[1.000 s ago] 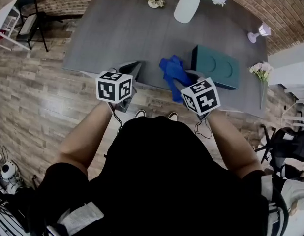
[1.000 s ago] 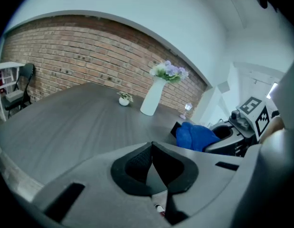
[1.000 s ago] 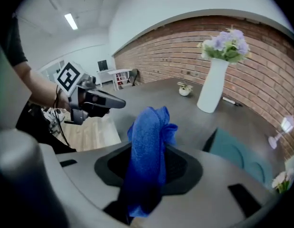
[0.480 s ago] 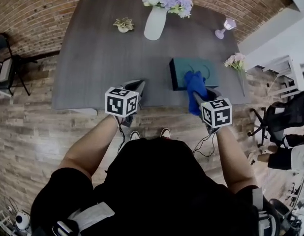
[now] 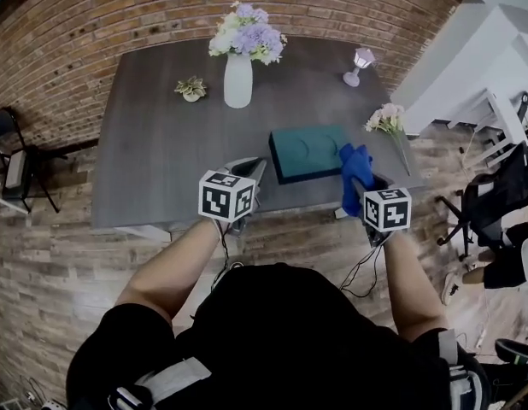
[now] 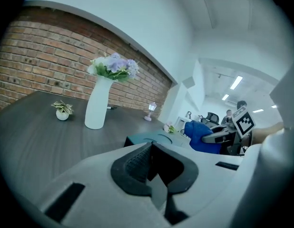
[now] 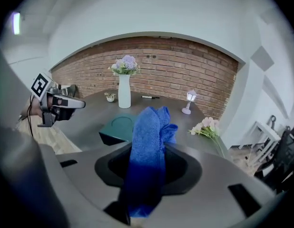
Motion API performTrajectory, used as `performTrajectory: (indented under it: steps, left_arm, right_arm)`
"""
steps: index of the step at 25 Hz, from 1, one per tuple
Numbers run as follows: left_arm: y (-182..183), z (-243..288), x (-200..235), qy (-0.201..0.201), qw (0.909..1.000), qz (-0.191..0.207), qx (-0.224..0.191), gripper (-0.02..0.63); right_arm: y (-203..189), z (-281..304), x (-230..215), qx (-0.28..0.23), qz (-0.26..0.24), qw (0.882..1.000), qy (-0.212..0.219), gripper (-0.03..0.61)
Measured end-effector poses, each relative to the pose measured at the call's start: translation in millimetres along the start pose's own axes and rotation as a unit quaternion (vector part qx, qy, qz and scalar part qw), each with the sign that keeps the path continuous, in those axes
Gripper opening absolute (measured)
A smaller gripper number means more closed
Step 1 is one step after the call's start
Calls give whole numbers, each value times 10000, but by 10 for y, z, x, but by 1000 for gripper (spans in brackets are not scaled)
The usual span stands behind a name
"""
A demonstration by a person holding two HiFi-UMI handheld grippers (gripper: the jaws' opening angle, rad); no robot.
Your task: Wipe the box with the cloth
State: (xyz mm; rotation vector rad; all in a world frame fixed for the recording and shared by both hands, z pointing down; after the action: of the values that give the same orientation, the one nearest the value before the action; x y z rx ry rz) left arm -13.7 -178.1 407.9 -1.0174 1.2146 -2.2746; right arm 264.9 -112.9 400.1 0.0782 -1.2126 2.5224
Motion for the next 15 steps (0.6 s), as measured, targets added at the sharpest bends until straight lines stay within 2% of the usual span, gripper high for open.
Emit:
performTrajectory:
  steps: [8,15]
  left_arm:
    - [-215,194,-476,33,9998,-13,179,9]
    - [-313,184,-650,221,9991,96,342,9]
  right_arm:
    - [-237,-115,-471,-21,-41,10000,88,144]
    - [-279,-200,-724,-171,-46,9998,131,144]
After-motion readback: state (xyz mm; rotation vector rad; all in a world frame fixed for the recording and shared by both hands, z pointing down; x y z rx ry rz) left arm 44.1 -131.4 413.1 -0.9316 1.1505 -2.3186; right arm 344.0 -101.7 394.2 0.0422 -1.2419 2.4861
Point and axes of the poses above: the fingertips, and each gripper's own axes: z forward along the fingers, x to its left, y out of its top, the point moved 4 cm from there along -z, backward along the fingers, and after that the axes turned 6 degrees about -z, right-handed, at the moved point
